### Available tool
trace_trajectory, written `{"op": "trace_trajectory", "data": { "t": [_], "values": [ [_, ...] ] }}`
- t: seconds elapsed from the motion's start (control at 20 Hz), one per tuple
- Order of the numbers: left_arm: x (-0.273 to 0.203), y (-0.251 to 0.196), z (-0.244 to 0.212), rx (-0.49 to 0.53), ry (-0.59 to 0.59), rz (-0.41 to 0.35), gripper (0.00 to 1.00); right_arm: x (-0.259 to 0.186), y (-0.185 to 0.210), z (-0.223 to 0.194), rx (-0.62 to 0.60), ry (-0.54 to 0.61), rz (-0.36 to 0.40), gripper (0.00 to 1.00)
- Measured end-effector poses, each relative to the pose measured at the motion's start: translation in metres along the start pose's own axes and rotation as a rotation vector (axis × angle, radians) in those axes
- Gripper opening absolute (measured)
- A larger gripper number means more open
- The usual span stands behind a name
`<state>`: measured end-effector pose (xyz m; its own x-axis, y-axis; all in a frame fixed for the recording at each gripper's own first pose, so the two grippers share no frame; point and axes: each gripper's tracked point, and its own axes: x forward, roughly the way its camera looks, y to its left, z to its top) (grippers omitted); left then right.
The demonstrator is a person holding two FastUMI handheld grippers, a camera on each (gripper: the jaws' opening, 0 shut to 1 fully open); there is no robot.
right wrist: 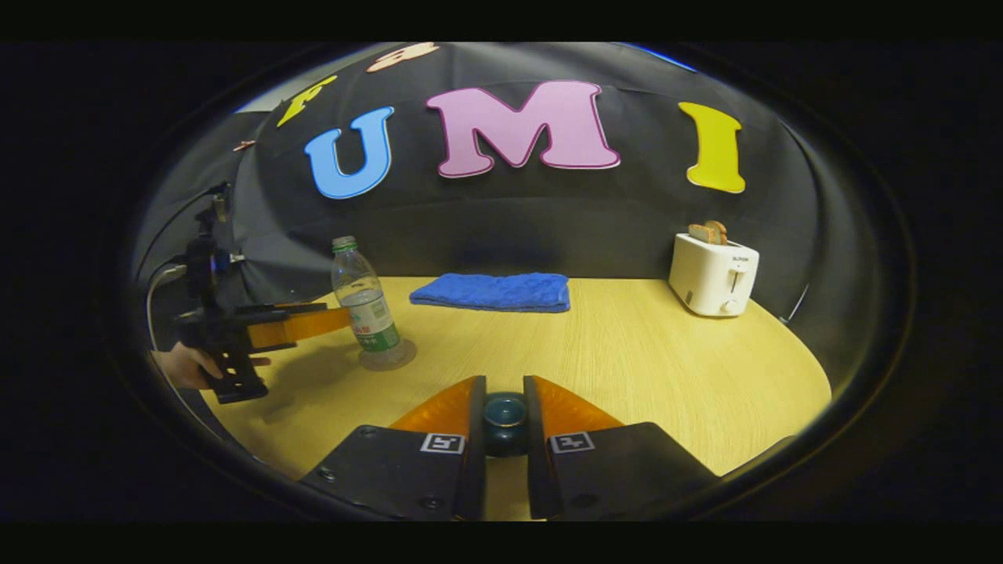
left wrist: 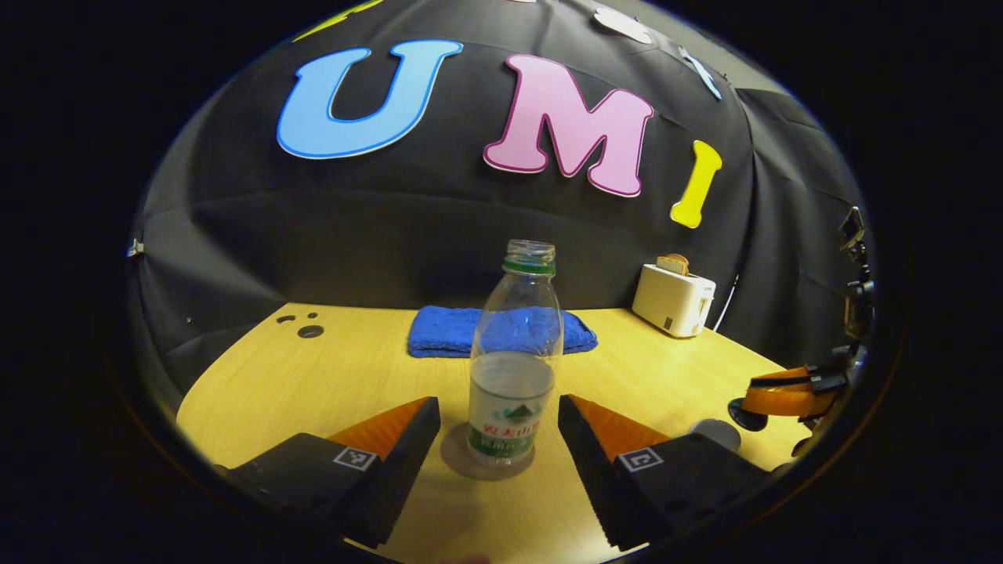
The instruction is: Open the teacup lid with one hand, grasp the water bottle and pour water into the teacup with the other hand; after pouring, place the water bottle on the coaster and then close the teacup lid.
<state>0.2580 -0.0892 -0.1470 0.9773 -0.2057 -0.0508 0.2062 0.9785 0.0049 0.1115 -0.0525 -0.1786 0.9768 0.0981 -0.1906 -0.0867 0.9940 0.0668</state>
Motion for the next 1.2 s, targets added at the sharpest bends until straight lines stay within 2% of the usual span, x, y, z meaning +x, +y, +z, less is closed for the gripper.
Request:
{"op": "trace_trajectory", "data": {
  "t": [0.15,0.3,0.35,0.4,0.45,0.5,0.55,0.6,0.65,0.75,0.8,0.85,0.9,1.05,1.1,1.15,1.2],
  "values": [
    [-0.039,0.007,-0.006,-0.045,0.014,0.047,0.95,0.012,0.009,-0.012,-0.004,-0.001,0.019,0.25],
    [-0.065,0.006,-0.016,-0.169,0.038,0.055,0.95,0.021,0.014,-0.023,-0.004,0.011,0.01,0.25],
    [-0.071,0.0,-0.021,-0.2,0.054,0.039,0.96,0.022,0.015,-0.026,-0.012,0.011,0.004,0.19],
    [-0.075,0.0,-0.023,-0.208,0.064,0.043,0.96,0.024,0.015,-0.029,-0.023,0.011,0.001,0.19],
    [-0.079,0.005,-0.022,-0.193,0.062,0.055,0.96,0.026,0.014,-0.03,-0.036,0.009,-0.006,0.25],
    [-0.082,0.003,-0.022,-0.184,0.062,0.052,0.96,0.027,0.014,-0.03,-0.039,0.01,-0.007,0.26],
    [-0.083,0.002,-0.021,-0.179,0.062,0.047,0.95,0.028,0.014,-0.032,-0.038,0.015,-0.007,0.22],
    [-0.083,-0.002,-0.02,-0.173,0.061,0.04,0.95,0.028,0.013,-0.032,-0.038,0.016,-0.009,0.28],
    [-0.083,-0.005,-0.02,-0.17,0.064,0.032,0.96,0.028,0.012,-0.032,-0.043,0.017,-0.012,0.23],
    [-0.083,-0.015,-0.02,-0.163,0.067,0.015,0.92,0.026,0.01,-0.033,-0.052,0.018,-0.014,0.28],
    [-0.083,-0.02,-0.02,-0.162,0.066,0.007,0.96,0.027,0.011,-0.034,-0.054,0.022,-0.01,0.29],
    [-0.082,-0.025,-0.018,-0.16,0.064,0.0,0.95,0.027,0.012,-0.035,-0.058,0.023,-0.01,0.36],
    [-0.082,-0.028,-0.017,-0.158,0.065,-0.003,0.96,0.027,0.013,-0.034,-0.062,0.02,-0.007,0.33],
    [-0.085,-0.032,-0.009,-0.133,0.066,0.018,0.96,0.023,0.011,-0.034,-0.046,0.042,-0.012,0.41],
    [-0.088,-0.032,-0.004,-0.11,0.062,0.036,0.96,0.021,0.01,-0.026,-0.033,0.043,-0.013,0.41],
    [-0.091,-0.031,0.006,-0.085,0.054,0.055,0.96,0.017,0.01,-0.014,-0.024,0.035,-0.016,0.44],
    [-0.095,-0.032,0.015,-0.064,0.045,0.071,0.96,0.012,0.011,0.002,-0.024,0.021,-0.007,0.59]
  ]
}}
